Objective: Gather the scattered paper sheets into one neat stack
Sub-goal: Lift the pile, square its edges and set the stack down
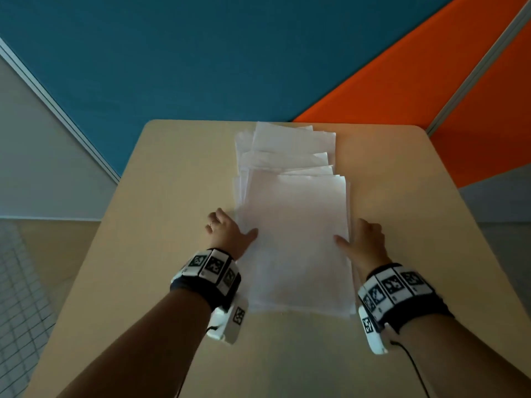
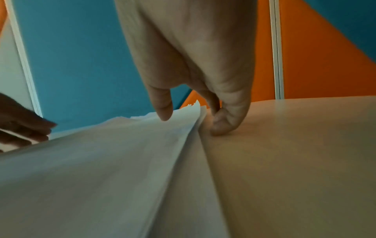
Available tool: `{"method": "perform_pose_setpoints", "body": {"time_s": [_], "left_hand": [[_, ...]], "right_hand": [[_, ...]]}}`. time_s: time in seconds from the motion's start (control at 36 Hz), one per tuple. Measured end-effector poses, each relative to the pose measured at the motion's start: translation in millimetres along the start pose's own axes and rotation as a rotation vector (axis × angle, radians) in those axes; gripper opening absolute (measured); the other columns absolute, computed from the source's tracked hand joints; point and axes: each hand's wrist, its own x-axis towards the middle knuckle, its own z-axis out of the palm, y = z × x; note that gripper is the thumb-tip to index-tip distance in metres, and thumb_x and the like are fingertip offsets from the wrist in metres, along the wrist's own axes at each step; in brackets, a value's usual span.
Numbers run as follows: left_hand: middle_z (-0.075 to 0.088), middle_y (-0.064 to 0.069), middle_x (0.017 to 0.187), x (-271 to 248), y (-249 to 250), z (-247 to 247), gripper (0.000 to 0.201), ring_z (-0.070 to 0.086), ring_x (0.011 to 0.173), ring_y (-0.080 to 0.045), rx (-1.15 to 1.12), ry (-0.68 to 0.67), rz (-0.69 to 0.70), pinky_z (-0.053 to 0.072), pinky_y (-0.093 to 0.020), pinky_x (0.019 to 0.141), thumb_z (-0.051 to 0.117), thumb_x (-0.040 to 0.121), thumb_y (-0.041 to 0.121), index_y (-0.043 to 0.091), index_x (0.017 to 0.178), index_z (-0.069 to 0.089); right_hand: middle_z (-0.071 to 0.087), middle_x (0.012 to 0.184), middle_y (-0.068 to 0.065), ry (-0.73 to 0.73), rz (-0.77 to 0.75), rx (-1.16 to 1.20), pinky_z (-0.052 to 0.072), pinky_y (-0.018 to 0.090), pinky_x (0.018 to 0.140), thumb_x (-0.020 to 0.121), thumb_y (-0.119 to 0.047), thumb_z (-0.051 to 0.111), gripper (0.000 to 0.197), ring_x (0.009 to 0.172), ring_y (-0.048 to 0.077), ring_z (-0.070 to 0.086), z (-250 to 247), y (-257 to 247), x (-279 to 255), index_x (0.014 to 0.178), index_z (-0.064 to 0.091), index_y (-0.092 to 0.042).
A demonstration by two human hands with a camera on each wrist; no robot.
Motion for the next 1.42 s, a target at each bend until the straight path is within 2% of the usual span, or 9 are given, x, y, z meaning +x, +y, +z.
{"method": "perform_pose_setpoints", "body": {"time_s": [0.28, 0.47, 0.61, 0.78, 0.92, 1.14, 1.25, 1.33, 1.42], "left_hand": [[0.025, -0.033, 0.145, 32, 28, 0, 0.062, 0.029, 0.134, -0.043, -0.146, -0.079, -0.216, 0.029, -0.044, 0.111, 0.054, 0.087, 0.018, -0.011, 0.134, 0.024], [0.030, -0.028, 0.144, 37, 31, 8, 0.064, 0.031, 0.133, -0.041, -0.094, -0.062, -0.257, 0.027, -0.042, 0.111, 0.053, 0.088, 0.023, -0.010, 0.134, 0.024], [0.016, -0.029, 0.149, 28, 28, 17, 0.065, 0.018, 0.138, -0.042, -0.038, 0.037, -0.151, 0.018, -0.042, 0.115, 0.054, 0.089, 0.023, -0.012, 0.133, 0.021], [0.046, -0.029, 0.127, 30, 31, 11, 0.042, 0.049, 0.115, -0.042, -0.214, 0.100, 0.020, 0.043, -0.044, 0.094, 0.057, 0.085, 0.005, -0.010, 0.117, 0.035], [0.057, -0.030, 0.117, 23, 36, 5, 0.034, 0.057, 0.105, -0.042, -0.244, 0.106, 0.091, 0.045, -0.041, 0.079, 0.050, 0.089, 0.008, -0.006, 0.116, 0.035], [0.059, -0.019, 0.126, 26, 29, -13, 0.057, 0.056, 0.112, -0.034, -0.260, 0.045, 0.237, 0.044, -0.034, 0.089, 0.066, 0.078, 0.012, 0.007, 0.130, 0.043], [0.062, -0.016, 0.120, 22, 24, -18, 0.053, 0.058, 0.107, -0.031, -0.334, 0.046, 0.286, 0.039, -0.027, 0.081, 0.063, 0.077, 0.003, 0.008, 0.127, 0.046], [0.061, -0.008, 0.106, 16, 18, -23, 0.051, 0.058, 0.101, -0.025, -0.426, 0.017, 0.314, 0.042, -0.030, 0.084, 0.063, 0.076, -0.002, 0.007, 0.124, 0.048], [0.058, -0.001, 0.102, 9, 12, -30, 0.050, 0.053, 0.095, -0.016, -0.490, 0.023, 0.322, 0.040, -0.026, 0.082, 0.064, 0.076, -0.003, 0.009, 0.123, 0.051]], "right_hand": [[0.047, 0.133, 0.027, 0.035, 0.080, 0.025, 0.038, 0.042, 0.103, 0.084, -0.021, 0.062, 0.058, 0.124, 0.039, 0.046, 9, -37, 24, 0.127, 0.038, 0.009], [0.041, 0.135, 0.023, -0.008, 0.049, -0.264, 0.032, 0.040, 0.109, 0.093, -0.029, 0.048, 0.053, 0.129, 0.036, 0.034, 4, -48, 17, 0.128, 0.038, 0.011], [0.039, 0.133, 0.026, 0.034, 0.014, -0.179, 0.033, 0.039, 0.106, 0.089, -0.023, 0.055, 0.055, 0.126, 0.036, 0.036, 7, -47, 15, 0.127, 0.035, 0.012], [0.042, 0.134, 0.026, 0.081, 0.013, 0.034, 0.038, 0.037, 0.101, 0.083, -0.006, 0.062, 0.054, 0.123, 0.038, 0.044, 12, -45, 13, 0.127, 0.034, 0.009], [0.050, 0.130, 0.029, 0.074, 0.018, 0.169, 0.044, 0.039, 0.095, 0.084, 0.001, 0.056, 0.050, 0.118, 0.041, 0.051, 14, -43, 14, 0.127, 0.033, 0.005], [0.060, 0.118, 0.025, 0.025, -0.037, 0.302, 0.040, 0.030, 0.073, 0.082, 0.003, 0.054, 0.046, 0.104, 0.038, 0.059, 14, -33, 6, 0.125, 0.037, -0.002], [0.058, 0.118, 0.019, -0.017, -0.041, 0.438, 0.044, 0.033, 0.079, 0.080, 0.002, 0.059, 0.054, 0.102, 0.033, 0.057, 13, -36, 0, 0.129, 0.037, -0.006], [0.058, 0.124, 0.017, -0.050, -0.031, 0.600, 0.048, 0.046, 0.095, 0.074, 0.005, 0.064, 0.066, 0.109, 0.032, 0.057, 12, -35, -2, 0.132, 0.038, -0.011], [0.061, 0.118, 0.016, -0.101, -0.057, 0.680, 0.046, 0.051, 0.099, 0.073, 0.010, 0.065, 0.058, 0.111, 0.034, 0.058, 9, -31, -4, 0.125, 0.049, -0.011]]}}
